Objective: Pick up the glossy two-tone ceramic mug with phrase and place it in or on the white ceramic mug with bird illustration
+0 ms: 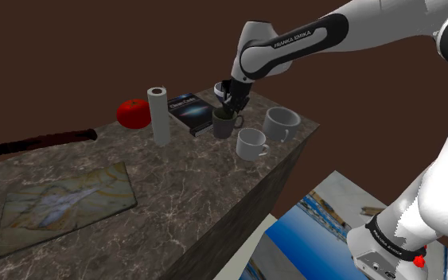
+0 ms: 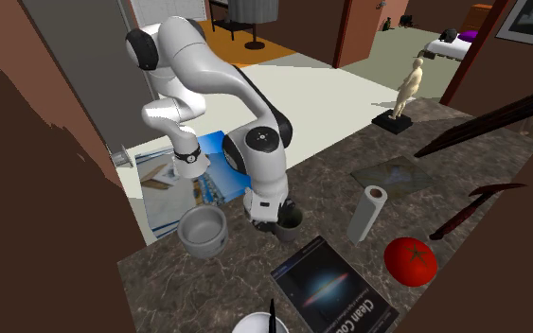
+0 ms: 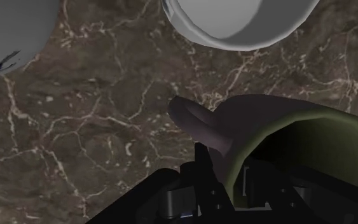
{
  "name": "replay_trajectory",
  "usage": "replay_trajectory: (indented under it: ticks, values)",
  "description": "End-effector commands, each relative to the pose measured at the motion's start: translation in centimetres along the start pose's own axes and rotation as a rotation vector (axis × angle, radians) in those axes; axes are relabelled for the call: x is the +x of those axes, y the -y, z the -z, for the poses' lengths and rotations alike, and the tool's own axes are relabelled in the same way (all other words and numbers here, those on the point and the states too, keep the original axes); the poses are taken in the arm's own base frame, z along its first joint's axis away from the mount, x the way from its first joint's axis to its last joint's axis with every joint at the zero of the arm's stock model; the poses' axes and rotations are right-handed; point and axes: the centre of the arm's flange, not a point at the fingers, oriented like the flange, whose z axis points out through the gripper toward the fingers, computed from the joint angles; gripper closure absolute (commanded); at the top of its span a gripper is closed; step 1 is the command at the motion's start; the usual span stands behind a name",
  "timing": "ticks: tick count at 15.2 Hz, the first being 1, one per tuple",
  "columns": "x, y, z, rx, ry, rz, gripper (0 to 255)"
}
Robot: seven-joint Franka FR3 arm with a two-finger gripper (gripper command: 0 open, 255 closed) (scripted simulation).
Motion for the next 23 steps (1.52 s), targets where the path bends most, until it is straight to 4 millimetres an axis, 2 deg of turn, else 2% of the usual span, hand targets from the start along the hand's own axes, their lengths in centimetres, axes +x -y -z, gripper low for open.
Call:
replay_trajectory:
  ticks: [1,23]
  values:
    - [0.1,0.2,1.1,0.000,0.000,0.000,255]
    - [0.6,1.4,12.6,0.000,0.000,0.000,255]
